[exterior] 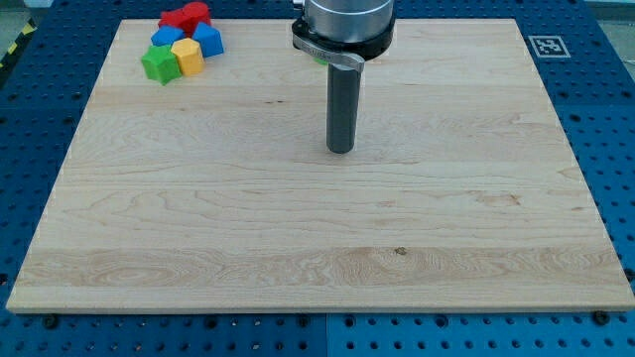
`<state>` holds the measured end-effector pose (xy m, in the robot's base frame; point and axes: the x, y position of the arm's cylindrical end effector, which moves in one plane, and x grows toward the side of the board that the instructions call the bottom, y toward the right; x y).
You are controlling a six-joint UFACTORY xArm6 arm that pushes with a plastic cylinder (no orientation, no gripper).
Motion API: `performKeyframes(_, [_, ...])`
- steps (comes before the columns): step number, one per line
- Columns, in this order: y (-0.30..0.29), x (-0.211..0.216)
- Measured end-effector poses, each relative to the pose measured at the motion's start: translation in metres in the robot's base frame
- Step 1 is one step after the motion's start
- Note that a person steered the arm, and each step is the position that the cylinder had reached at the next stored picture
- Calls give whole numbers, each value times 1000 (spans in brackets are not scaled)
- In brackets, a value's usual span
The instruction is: Place the green star at the center of the board
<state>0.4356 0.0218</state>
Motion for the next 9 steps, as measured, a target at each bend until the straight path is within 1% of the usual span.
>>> performKeyframes(1, [-1,0])
performKeyframes(2, [-49,-1])
performKeyframes(3, [-113,-2])
performKeyframes(5, [-281,-28])
performKeyframes(6, [-288,-37])
performKeyframes(7, [-270,-92])
performKeyframes(8, [-265,-130])
performKeyframes(9, [-265,-131])
